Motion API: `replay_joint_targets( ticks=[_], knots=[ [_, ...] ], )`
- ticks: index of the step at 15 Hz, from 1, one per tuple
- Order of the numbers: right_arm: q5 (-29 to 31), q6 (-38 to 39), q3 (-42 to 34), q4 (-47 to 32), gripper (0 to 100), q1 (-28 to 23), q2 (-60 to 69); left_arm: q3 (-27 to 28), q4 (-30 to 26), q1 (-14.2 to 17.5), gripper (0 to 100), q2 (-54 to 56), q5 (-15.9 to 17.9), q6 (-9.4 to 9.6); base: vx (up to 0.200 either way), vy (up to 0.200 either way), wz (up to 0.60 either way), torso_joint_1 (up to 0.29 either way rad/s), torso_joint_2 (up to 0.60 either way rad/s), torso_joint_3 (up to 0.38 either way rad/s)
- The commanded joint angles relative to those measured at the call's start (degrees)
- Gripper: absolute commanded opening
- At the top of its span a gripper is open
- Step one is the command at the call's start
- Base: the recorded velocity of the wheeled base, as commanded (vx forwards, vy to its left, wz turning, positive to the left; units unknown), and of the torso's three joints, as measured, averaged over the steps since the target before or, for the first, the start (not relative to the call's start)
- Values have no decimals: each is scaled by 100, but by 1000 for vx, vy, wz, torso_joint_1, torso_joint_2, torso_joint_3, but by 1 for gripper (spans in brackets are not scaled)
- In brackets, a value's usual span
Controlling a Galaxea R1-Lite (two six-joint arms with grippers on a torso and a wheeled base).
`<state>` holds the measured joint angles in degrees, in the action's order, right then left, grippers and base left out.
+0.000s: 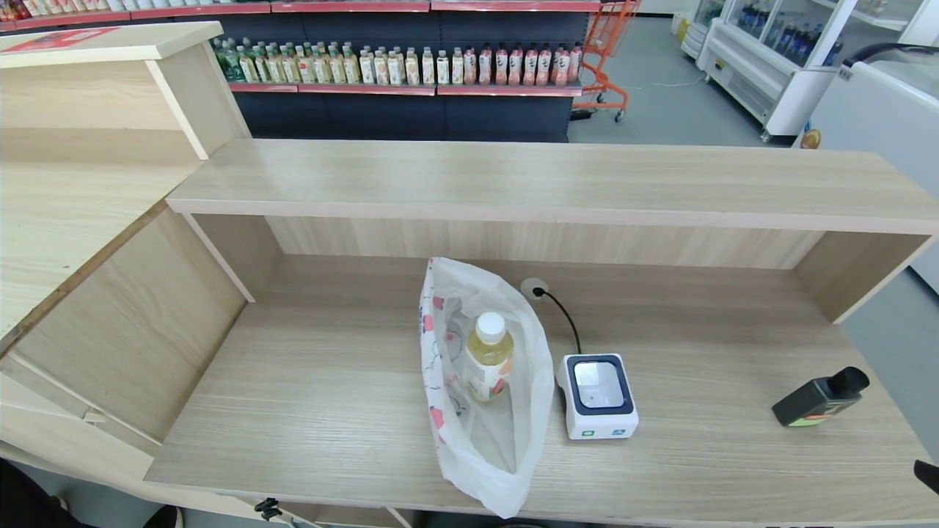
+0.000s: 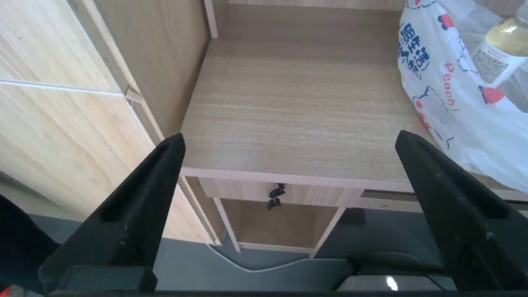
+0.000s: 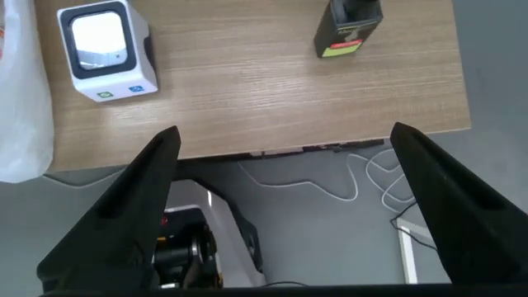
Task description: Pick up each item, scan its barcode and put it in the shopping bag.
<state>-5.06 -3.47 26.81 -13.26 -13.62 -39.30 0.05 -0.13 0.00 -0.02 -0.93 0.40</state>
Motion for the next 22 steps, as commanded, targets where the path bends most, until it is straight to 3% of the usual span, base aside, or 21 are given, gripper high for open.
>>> replay_joint_targets(
  ticks=[1, 5, 9, 12, 18, 22],
  knots=[
    [-4, -4, -70, -62, 100, -1, 19, 4, -4, 0, 100, 2, -4, -5, 0, 0, 0, 0, 0, 0],
    [-48, -13, -97, -150, 100, 35, -60, -5, -4, 0, 100, 2, -4, -5, 0, 0, 0, 0, 0, 0],
    [-48, -22, -106, -150, 100, 122, -218, 4, -4, 0, 100, 2, -4, -5, -200, 0, 0, 11, 1, 5],
    [-57, -22, -88, -150, 100, 158, -280, 4, -4, 0, 100, 2, -4, 4, 0, 0, 0, 0, 0, 0],
    [-4, -101, 220, -150, 100, 158, -798, -5, -4, 0, 100, 2, -4, 13, 0, -200, 0, 8, 2, -1],
    [5, -751, 290, -185, 100, 131, -965, 4, -4, 0, 100, 2, -4, 13, 0, -200, 0, 4, 2, 4]
  ],
)
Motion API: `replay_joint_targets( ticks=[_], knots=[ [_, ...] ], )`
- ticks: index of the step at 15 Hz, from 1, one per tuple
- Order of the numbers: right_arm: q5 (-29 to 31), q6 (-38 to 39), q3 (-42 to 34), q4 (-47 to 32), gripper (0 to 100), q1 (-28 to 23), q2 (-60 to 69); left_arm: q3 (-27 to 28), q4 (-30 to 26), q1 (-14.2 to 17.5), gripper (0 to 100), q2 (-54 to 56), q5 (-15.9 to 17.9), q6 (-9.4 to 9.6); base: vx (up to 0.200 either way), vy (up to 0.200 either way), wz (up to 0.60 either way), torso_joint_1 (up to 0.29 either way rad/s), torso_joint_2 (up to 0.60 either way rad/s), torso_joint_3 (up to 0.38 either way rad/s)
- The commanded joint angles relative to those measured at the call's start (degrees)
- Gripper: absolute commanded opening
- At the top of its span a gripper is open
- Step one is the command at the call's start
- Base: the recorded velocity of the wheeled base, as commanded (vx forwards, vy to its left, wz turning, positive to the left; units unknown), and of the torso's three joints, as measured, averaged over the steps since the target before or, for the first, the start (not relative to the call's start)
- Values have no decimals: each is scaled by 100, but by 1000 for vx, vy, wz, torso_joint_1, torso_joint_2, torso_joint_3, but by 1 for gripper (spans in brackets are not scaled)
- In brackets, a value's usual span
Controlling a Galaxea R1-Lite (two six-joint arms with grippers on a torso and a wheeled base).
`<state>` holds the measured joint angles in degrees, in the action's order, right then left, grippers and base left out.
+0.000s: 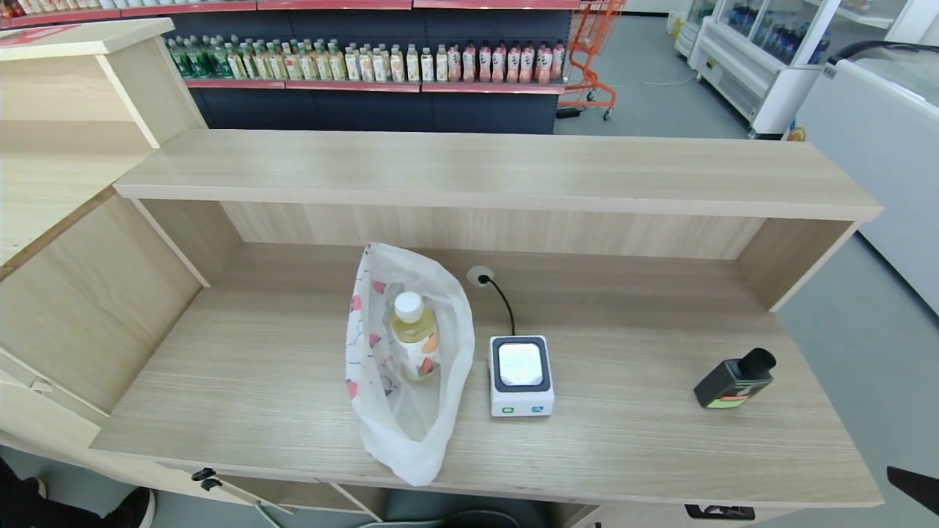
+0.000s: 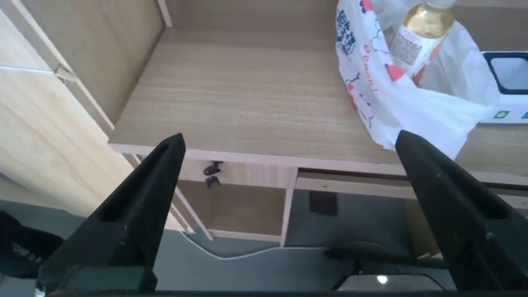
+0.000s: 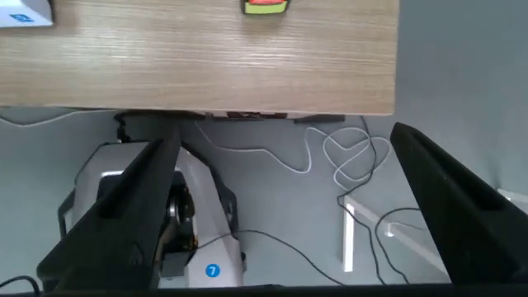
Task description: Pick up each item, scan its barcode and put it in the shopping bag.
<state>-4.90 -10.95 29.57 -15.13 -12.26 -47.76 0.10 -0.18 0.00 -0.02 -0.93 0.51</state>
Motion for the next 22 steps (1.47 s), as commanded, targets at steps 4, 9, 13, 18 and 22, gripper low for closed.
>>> replay_joint_targets(
  ticks=[4, 9, 13, 18, 22],
  knots=[
    [1009, -1217, 110, -588, 100, -13, -524, -10, 1, 0, 100, 2, -4, -16, 0, -200, 0, 4, 4, 2],
    [1097, -1999, 84, -78, 100, -180, -1411, -1, 1, 0, 100, 2, -4, -7, 0, 0, 0, 0, 0, 0],
    [1088, -2790, 13, 1284, 100, -259, -2483, -1, 1, 0, 100, 2, -4, -7, 0, 0, 0, 0, 0, 0],
    [806, -3036, 48, 1847, 100, 40, -3389, -10, 1, 0, 100, 2, -4, -7, 0, 0, 0, 0, 0, 0],
    [393, -3071, 382, 2225, 100, 418, -4066, -1, 1, 0, 100, 2, -4, -7, 0, 0, 0, 0, 0, 0]
  ],
)
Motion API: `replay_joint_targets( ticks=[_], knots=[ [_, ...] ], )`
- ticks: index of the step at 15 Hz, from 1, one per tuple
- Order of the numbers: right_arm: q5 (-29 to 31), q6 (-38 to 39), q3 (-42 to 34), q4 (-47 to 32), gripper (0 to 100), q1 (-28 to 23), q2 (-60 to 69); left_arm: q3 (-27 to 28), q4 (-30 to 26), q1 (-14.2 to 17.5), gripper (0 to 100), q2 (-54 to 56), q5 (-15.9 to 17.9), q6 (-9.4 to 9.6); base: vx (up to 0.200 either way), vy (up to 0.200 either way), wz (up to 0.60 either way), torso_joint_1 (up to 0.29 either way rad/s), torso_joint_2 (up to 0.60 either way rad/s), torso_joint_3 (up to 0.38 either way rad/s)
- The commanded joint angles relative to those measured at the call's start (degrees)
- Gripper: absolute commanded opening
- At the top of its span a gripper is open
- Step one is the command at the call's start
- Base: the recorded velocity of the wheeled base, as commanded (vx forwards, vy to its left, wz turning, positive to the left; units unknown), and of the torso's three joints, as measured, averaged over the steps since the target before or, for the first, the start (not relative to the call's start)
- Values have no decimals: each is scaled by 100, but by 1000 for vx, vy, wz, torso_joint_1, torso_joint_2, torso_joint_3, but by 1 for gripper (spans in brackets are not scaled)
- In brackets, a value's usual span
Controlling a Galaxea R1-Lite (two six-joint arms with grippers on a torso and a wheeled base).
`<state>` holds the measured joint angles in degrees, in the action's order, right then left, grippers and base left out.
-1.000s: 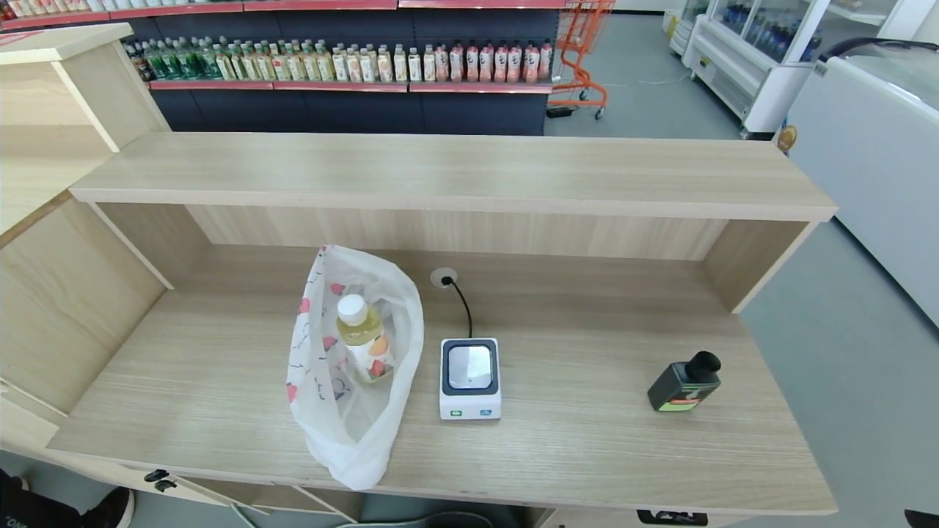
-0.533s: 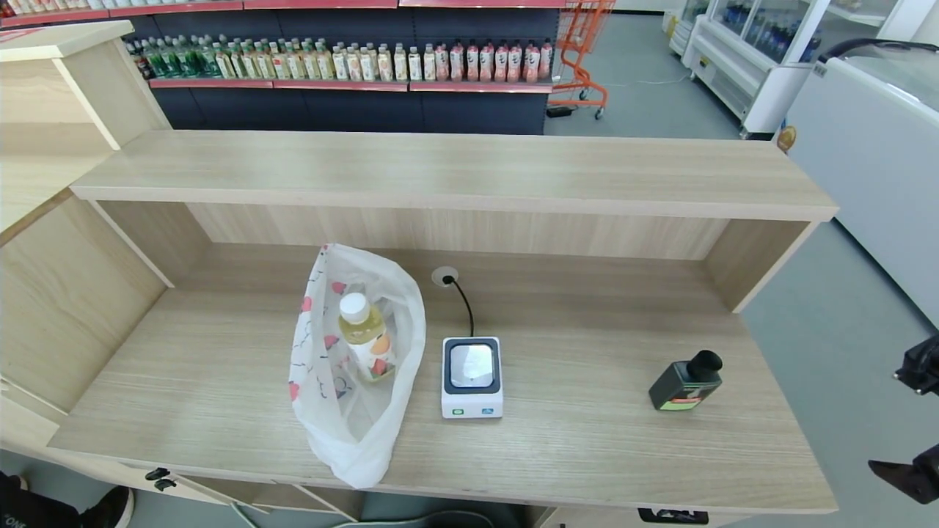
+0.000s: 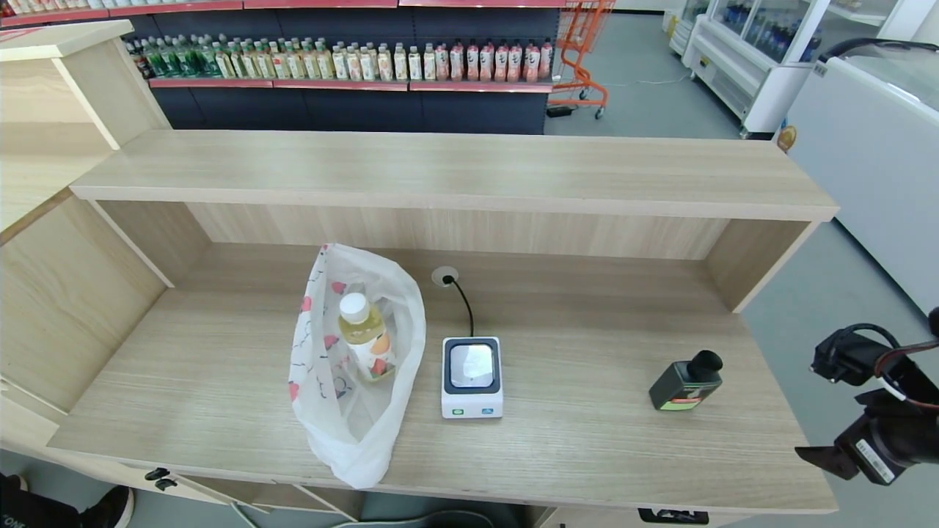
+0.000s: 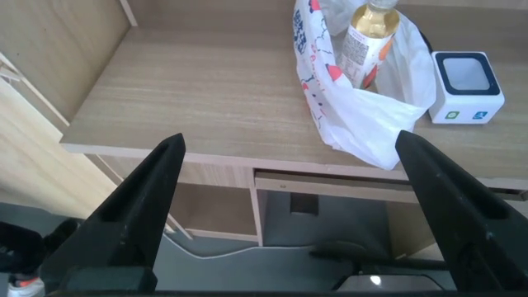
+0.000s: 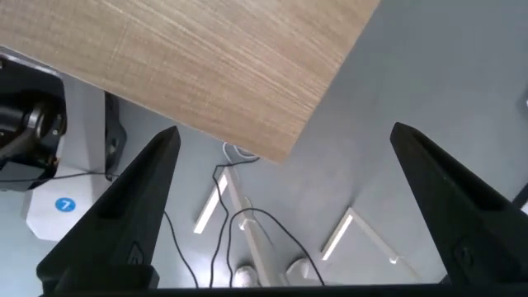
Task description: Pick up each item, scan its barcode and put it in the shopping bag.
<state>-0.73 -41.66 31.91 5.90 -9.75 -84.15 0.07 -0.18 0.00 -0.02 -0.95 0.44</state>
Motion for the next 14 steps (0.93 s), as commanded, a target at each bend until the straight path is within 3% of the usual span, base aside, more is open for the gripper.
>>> replay_joint_targets(
  ticks=[1, 6, 14],
  knots=[
    [-24, 0, 236, 333, 100, 263, -594, 1, 1, 0, 100, 2, -2, 0, 0, 0, 0, 0, 0, 0],
    [-419, -141, 588, 570, 100, 518, -1130, 1, 1, 0, 100, 2, -2, 0, 0, 0, 0, 0, 0, 0],
    [-542, -211, 913, 737, 100, 808, -1683, 1, 1, 0, 100, 2, -2, 0, 0, 0, 0, 0, 0, 0]
  ],
)
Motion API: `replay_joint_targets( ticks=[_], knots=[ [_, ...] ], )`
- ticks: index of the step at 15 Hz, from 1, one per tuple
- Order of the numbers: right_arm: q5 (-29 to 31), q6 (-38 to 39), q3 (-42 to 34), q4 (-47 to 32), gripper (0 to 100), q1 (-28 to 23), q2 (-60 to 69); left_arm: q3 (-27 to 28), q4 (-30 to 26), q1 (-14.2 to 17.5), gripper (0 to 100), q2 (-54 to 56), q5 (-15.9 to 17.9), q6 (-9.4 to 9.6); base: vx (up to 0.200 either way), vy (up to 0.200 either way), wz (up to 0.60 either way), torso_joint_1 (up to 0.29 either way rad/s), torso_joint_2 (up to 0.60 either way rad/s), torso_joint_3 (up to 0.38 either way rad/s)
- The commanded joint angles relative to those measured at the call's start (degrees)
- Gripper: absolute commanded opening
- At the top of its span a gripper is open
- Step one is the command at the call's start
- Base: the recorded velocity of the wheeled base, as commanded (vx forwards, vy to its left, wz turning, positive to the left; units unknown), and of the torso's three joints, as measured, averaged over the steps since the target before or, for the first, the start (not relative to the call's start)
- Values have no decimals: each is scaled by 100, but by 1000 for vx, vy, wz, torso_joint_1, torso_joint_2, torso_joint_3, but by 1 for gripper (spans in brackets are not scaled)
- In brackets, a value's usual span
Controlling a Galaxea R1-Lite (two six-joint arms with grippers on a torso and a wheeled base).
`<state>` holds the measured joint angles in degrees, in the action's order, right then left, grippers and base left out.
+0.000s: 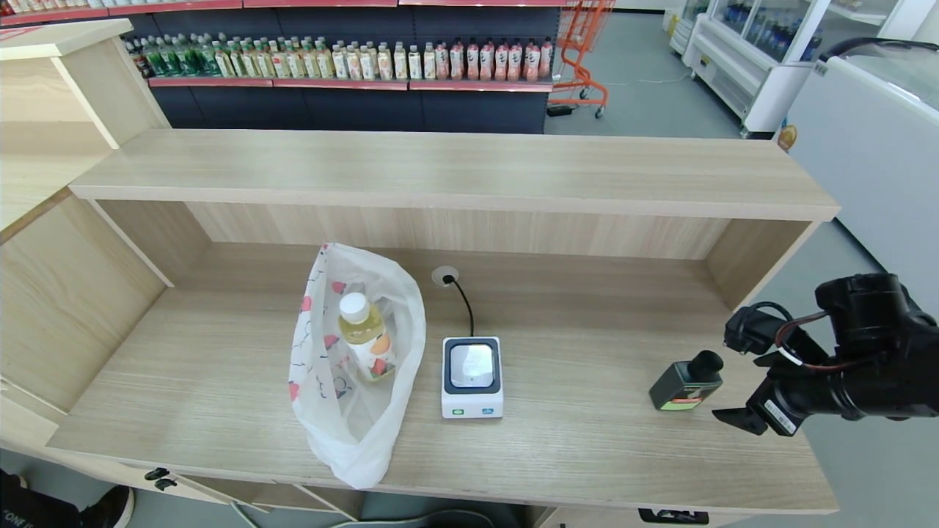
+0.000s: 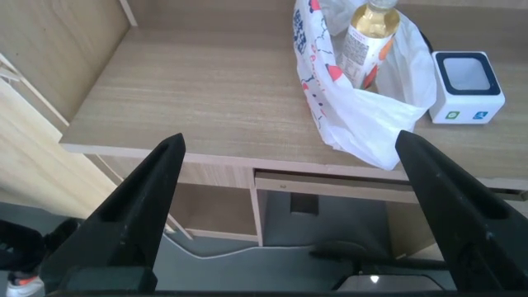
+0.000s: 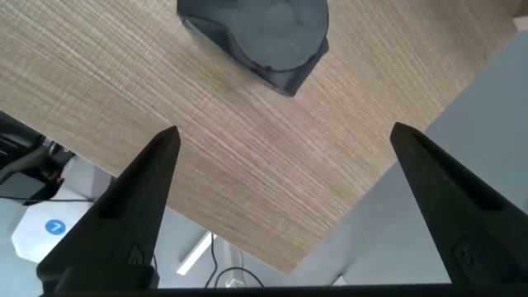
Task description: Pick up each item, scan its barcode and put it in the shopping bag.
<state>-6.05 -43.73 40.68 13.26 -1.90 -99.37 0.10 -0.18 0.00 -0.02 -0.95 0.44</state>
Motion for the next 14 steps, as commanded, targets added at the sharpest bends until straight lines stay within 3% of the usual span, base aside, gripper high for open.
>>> replay_joint_targets(
  ticks=[1, 2, 3, 13, 14],
  knots=[
    [-2, -4, 45, 45, 100, 67, -215, -1, 1, 0, 100, 2, -2, 0, 0, 0, 0, 0, 0, 0],
    [-11, -4, 45, 54, 100, 85, -268, -1, 1, 0, 100, 2, -2, 0, 0, 0, 0, 0, 0, 0],
    [-81, -4, 63, 80, 0, 93, -329, -1, 1, 0, 100, 2, -2, 0, 0, 0, 0, 0, 0, 0],
    [-336, -189, 19, 458, 0, 304, -224, -10, 1, 0, 100, 2, -2, 0, 0, 0, 0, 0, 0, 0],
    [-327, -198, -51, 555, 100, 287, -109, -1, 1, 0, 100, 2, -2, 0, 0, 0, 0, 0, 0, 0]
  ],
)
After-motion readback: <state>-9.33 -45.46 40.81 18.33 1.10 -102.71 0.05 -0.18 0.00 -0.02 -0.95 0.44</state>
